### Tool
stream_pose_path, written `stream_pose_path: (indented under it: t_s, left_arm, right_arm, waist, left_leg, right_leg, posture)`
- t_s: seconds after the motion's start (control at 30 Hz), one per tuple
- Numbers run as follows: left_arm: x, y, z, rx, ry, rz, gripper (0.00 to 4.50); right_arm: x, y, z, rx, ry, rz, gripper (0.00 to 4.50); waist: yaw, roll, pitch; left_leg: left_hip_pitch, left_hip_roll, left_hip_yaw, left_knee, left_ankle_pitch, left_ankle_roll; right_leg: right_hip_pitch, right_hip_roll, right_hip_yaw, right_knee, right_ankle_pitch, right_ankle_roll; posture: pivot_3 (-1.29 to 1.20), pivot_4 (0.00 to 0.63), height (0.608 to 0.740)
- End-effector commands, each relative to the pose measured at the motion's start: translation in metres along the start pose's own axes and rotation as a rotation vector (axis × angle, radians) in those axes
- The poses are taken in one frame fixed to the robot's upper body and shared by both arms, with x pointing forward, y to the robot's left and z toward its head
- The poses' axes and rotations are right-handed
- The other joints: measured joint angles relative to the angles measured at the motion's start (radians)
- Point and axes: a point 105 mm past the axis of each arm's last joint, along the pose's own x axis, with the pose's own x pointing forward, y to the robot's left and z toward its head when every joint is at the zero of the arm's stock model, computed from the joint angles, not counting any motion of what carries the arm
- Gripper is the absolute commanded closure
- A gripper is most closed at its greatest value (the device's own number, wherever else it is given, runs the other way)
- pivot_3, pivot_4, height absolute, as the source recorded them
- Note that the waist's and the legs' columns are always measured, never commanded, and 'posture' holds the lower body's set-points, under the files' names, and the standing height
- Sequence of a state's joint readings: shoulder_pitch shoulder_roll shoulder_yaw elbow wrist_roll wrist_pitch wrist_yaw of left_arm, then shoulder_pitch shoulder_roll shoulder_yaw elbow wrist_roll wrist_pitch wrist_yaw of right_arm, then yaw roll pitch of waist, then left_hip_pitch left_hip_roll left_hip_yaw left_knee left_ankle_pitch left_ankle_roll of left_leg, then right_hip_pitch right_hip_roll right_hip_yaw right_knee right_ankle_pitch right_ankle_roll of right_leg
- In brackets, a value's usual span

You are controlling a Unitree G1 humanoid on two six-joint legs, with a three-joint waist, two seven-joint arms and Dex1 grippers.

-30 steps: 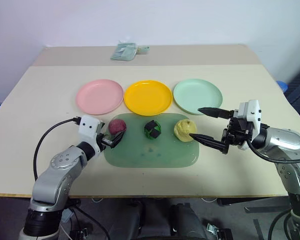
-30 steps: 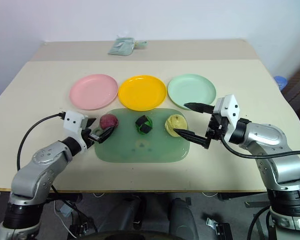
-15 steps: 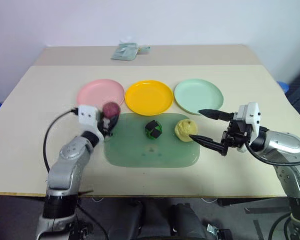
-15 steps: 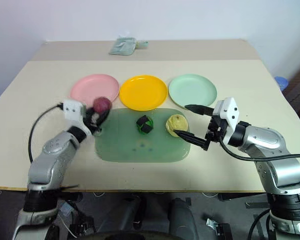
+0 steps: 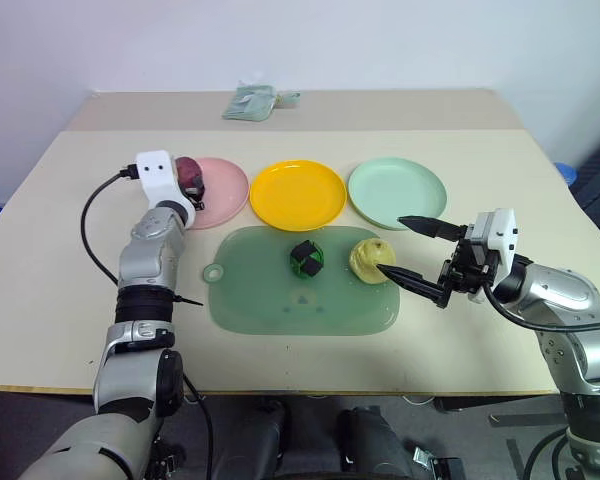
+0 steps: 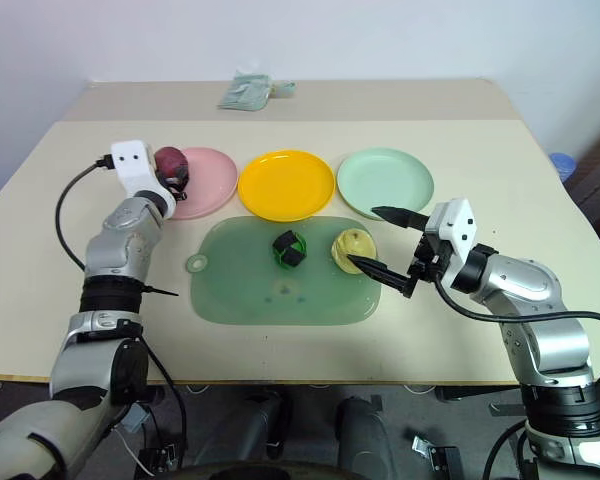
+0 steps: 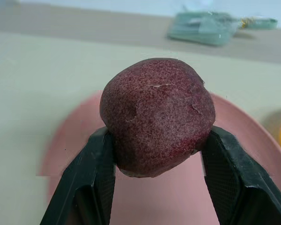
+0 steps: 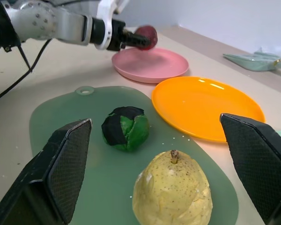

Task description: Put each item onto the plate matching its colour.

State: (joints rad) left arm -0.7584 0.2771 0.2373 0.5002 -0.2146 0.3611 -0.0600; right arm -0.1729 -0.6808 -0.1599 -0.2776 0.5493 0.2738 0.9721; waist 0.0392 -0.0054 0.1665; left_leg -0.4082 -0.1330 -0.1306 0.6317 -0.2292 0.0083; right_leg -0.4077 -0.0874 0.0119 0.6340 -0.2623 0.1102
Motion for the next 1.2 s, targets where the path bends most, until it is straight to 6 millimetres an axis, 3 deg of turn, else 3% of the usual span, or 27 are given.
stream_pose_path:
  t_s: [0.03,0.17,0.3,0.47,0.7,0.77,0.9,1.07,1.2]
  left_arm:
    - [-0.007,-0.013,0.021,-0.016,-0.1,-0.099,0.14]
    - [-0.044,-0.039,0.039,0.019,-0.213,-0.366,0.02]
    - [-0.086,-0.062,0.033,0.151,-0.191,-0.676,0.02]
    - [-0.103,-0.079,0.014,0.209,-0.083,-0.909,0.02]
    - [-0.11,-0.104,-0.012,0.271,0.005,-1.12,0.02]
    - [-0.111,-0.101,-0.012,0.264,0.007,-1.127,0.02]
    - [-0.124,-0.068,-0.009,0.265,-0.029,-1.119,0.02]
    - [-0.16,-0.027,-0.008,0.302,-0.018,-1.165,0.02]
    - [-0.186,-0.005,-0.007,0.319,0.021,-1.188,0.02]
  right_arm:
    - [-0.002,0.0,0.005,-0.037,-0.028,-0.006,0.0]
    - [-0.005,0.002,0.002,-0.037,-0.027,-0.013,0.0]
    - [-0.007,0.004,0.002,-0.032,-0.031,-0.024,0.0]
    - [-0.007,0.008,0.0,-0.022,-0.028,-0.029,0.0]
    - [-0.007,0.017,-0.001,-0.015,-0.016,-0.037,0.0]
    - [-0.002,0.021,0.003,-0.024,-0.026,-0.032,0.0]
    - [0.024,0.026,0.017,-0.064,-0.058,-0.02,0.0]
    - [0.062,0.021,0.024,-0.069,-0.01,-0.031,0.0]
    - [0.087,0.021,0.023,-0.033,0.04,-0.018,0.0]
  waist:
    - [-0.001,0.0,0.0]
    - [-0.011,0.0,0.0]
    - [-0.019,0.001,0.0]
    - [-0.01,0.001,-0.001]
    - [-0.001,0.001,-0.001]
    - [-0.001,0.001,-0.001]
    - [-0.021,0.002,-0.001]
    - [-0.043,0.002,0.0]
    - [-0.037,0.002,0.0]
  left_leg:
    - [0.0,0.0,0.0,0.0,0.0,0.0]
    - [0.0,0.0,0.001,-0.001,0.0,0.0]
    - [0.0,0.001,0.002,-0.001,0.0,0.0]
    - [0.0,0.001,0.001,0.0,-0.002,0.004]
    - [0.0,0.001,0.001,-0.001,-0.002,0.004]
    - [0.0,0.001,0.001,-0.001,-0.002,0.004]
    - [0.0,0.003,0.001,-0.002,-0.002,0.004]
    - [0.0,0.005,0.002,-0.005,-0.001,0.001]
    - [0.0,0.005,0.002,-0.004,-0.002,0.003]
  right_leg:
    - [0.0,0.0,0.0,0.0,0.0,0.0]
    - [-0.001,0.0,0.001,0.0,0.0,0.0]
    - [-0.001,0.0,0.002,0.001,0.001,-0.001]
    - [-0.001,0.001,0.002,0.001,0.001,-0.002]
    - [-0.001,0.001,0.002,0.001,0.001,-0.002]
    - [-0.001,0.001,0.002,0.001,0.001,-0.002]
    - [-0.002,0.002,0.002,0.001,0.001,-0.003]
    - [-0.005,0.003,0.003,0.001,0.001,-0.004]
    - [-0.004,0.003,0.003,0.0,0.001,-0.005]
  posture:
    - [0.0,0.15,0.74]
    - [0.0,0.15,0.74]
    - [0.0,0.15,0.74]
    - [0.0,0.15,0.74]
    - [0.0,0.15,0.74]
    - [0.0,0.15,0.74]
    - [0.0,0.15,0.74]
    - [0.0,0.15,0.74]
    - [0.0,0.15,0.74]
